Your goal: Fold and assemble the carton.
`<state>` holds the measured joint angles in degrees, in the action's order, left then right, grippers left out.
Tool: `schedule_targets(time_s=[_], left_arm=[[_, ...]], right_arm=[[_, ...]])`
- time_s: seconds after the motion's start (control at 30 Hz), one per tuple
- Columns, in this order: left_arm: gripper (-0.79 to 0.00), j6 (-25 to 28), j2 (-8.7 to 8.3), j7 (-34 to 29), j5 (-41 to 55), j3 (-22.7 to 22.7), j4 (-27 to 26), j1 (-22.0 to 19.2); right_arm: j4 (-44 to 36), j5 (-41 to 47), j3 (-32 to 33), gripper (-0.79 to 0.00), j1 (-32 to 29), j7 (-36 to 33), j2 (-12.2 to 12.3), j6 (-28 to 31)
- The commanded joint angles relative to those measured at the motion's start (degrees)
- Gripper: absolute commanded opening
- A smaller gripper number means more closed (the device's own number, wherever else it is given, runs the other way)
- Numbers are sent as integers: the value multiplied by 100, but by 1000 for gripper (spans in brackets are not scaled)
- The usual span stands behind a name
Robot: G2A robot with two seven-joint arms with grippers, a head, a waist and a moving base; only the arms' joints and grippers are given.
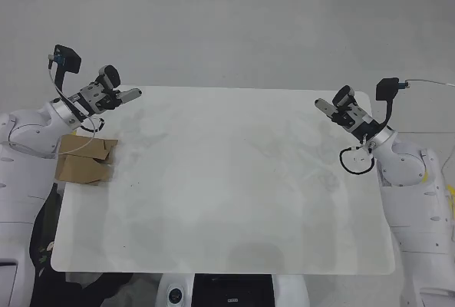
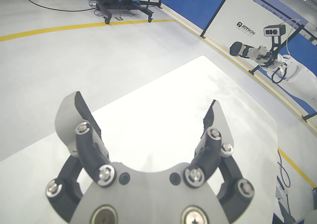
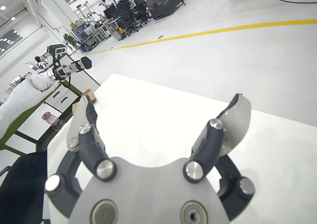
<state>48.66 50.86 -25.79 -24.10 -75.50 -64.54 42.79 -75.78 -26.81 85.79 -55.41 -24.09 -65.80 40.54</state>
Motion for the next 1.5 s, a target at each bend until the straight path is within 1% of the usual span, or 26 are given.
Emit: schedule_targets(time_s=[0.0,0.37,0.4,0.47,0.53,0.6,0.7,1.0,1.13,1.47], left_arm=[[0,0,0,0,0,0,0,0],[-1,0,0,0,0,0,0,0],[0,-58,-1,38,22,-17,-9,30],[0,-165,-13,30,189,-80,-36,118],[0,-234,-33,-239,570,-126,10,176],[0,-465,-68,-852,1085,-167,110,140],[0,-687,-123,-1371,1405,-288,282,78],[0,-694,-231,-1768,1643,-560,819,-129],[0,-721,-298,-1954,1826,-747,1191,-286],[0,-621,-536,-2475,1962,-1233,2182,-801]], right_arm=[[0,0,0,0,0,0,0,0],[0,0,0,0,0,0,0,0],[0,0,0,0,0,0,0,0],[0,0,0,0,0,0,0,0],[0,0,0,0,0,0,0,0],[0,0,0,0,0,0,0,0],[0,0,0,0,0,0,0,0],[0,0,0,0,0,0,0,0],[0,0,0,0,0,0,0,0],[0,0,0,0,0,0,0,0]])
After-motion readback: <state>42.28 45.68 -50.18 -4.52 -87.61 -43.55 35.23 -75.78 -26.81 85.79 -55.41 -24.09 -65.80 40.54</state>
